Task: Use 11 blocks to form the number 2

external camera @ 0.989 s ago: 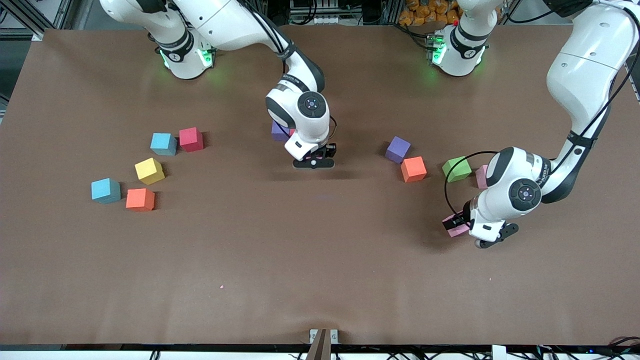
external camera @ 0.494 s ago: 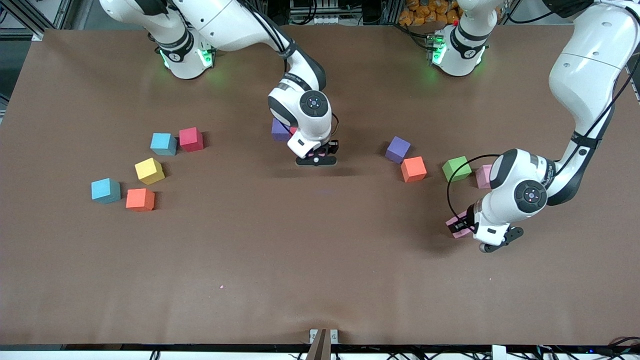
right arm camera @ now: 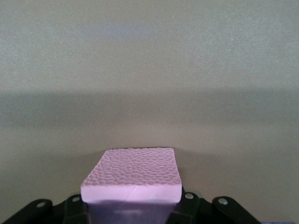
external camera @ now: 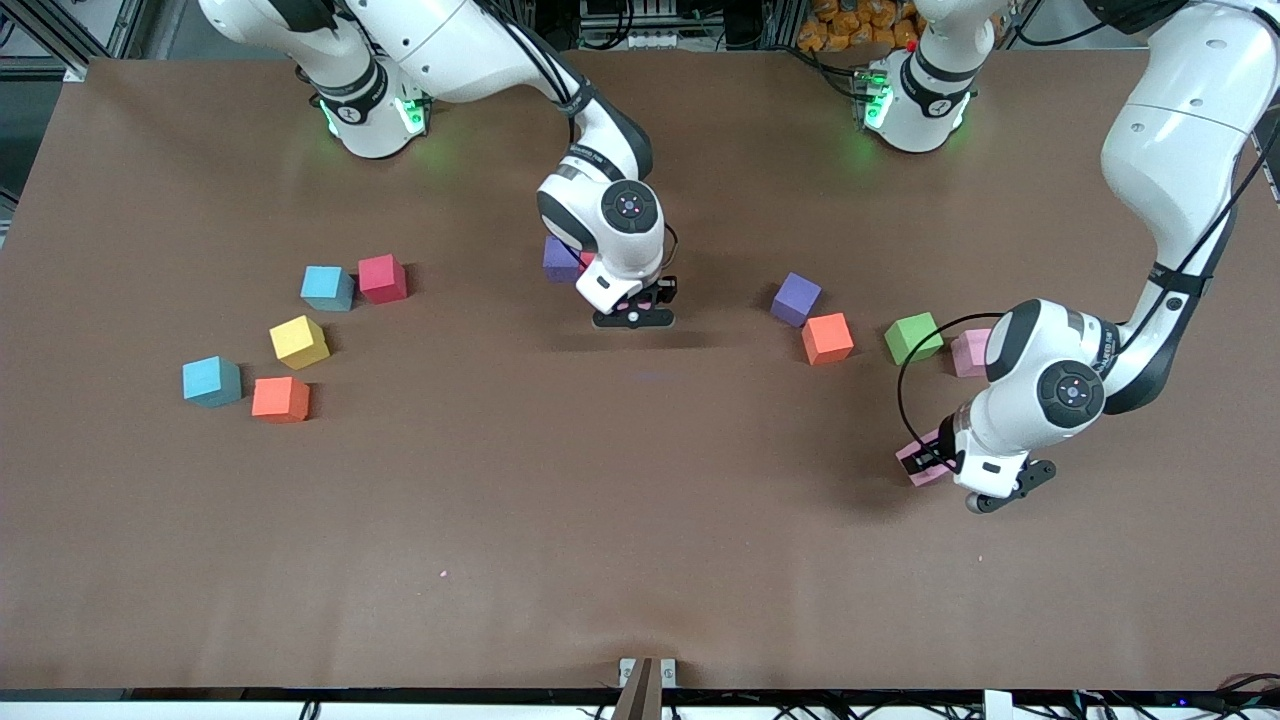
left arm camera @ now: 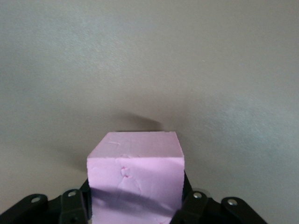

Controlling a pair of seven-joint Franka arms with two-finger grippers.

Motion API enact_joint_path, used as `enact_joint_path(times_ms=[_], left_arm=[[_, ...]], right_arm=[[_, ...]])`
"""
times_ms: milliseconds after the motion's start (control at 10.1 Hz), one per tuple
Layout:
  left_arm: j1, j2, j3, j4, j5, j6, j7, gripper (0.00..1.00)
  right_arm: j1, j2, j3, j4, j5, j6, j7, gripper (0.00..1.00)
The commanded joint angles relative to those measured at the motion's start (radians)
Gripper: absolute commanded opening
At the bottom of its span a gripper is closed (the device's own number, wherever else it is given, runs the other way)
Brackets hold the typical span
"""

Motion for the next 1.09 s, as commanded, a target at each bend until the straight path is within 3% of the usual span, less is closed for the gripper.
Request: enact_joint_path(times_ms=[0, 99, 198, 593, 989], left_arm=[[-0.012, -0.02, -0.006, 0.002, 0.026, -0.024, -0.002, 0.67], [-0.012, -0.023, -0.006, 0.002, 0.026, -0.024, 0.001, 0.67], [-0.014, -0.023, -0.008, 0.004, 0.026, -0.024, 0.004, 0.67], [-0.061, -0.037, -0.014, 0.005, 0.026, -0.024, 0.033, 0.67], [-0.233, -0.037, -0.012, 0.043, 0.023, -0.024, 0.029, 0.68]], right_arm=[[-0.032, 0.0, 0.035, -0.006, 0.01, -0.001, 0.019, 0.52], [-0.038, 0.0, 0.038, -0.005, 0.009, -0.001, 0.02, 0.81], [-0.038, 0.0, 0.038, -0.005, 0.009, -0.004, 0.02, 1.0], [-0.052, -0.024, 0.05, 0.003, 0.007, -0.053, 0.019, 1.0], [-0.099, -0.141, 0.052, 0.0, 0.013, -0.118, 0.01, 1.0]])
